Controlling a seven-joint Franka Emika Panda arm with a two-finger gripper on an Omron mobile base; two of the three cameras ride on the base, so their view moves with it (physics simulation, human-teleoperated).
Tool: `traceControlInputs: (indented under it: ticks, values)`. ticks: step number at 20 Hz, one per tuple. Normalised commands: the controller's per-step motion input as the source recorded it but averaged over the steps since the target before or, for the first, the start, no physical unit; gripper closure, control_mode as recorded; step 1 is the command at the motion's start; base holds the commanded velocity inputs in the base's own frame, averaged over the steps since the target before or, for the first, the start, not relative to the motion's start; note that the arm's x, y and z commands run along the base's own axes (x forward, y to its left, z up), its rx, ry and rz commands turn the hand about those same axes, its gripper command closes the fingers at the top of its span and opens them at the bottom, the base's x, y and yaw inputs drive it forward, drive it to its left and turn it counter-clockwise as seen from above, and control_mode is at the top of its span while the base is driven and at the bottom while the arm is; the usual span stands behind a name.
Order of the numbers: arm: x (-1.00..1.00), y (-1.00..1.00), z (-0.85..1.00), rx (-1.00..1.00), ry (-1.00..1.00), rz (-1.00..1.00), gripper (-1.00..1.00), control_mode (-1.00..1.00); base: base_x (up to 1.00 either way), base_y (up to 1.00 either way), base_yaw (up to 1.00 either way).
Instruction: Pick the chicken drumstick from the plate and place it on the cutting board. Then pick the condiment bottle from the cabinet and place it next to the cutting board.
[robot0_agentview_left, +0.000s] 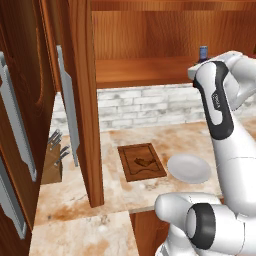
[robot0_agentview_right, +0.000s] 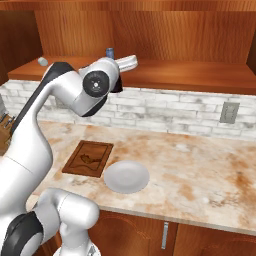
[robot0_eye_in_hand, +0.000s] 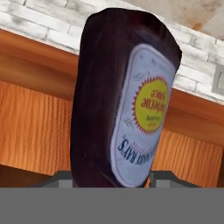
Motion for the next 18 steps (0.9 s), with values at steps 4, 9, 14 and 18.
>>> traceControlInputs:
  ticks: [4, 9, 14, 18]
  values:
    - [-0.23, 0.13, 0.0, 0.04, 0.06, 0.0, 1.0, -1.0, 0.0, 0.0, 0.0]
    - [-0.22, 0.14, 0.0, 0.04, 0.04, 0.0, 1.0, -1.0, 0.0, 0.0, 0.0]
    - [-0.21, 0.14, 0.0, 0.04, 0.03, 0.0, 1.0, -1.0, 0.0, 0.0, 0.0]
    - [-0.15, 0.12, 0.0, 0.02, 0.01, 0.0, 1.0, -1.0, 0.0, 0.0, 0.0]
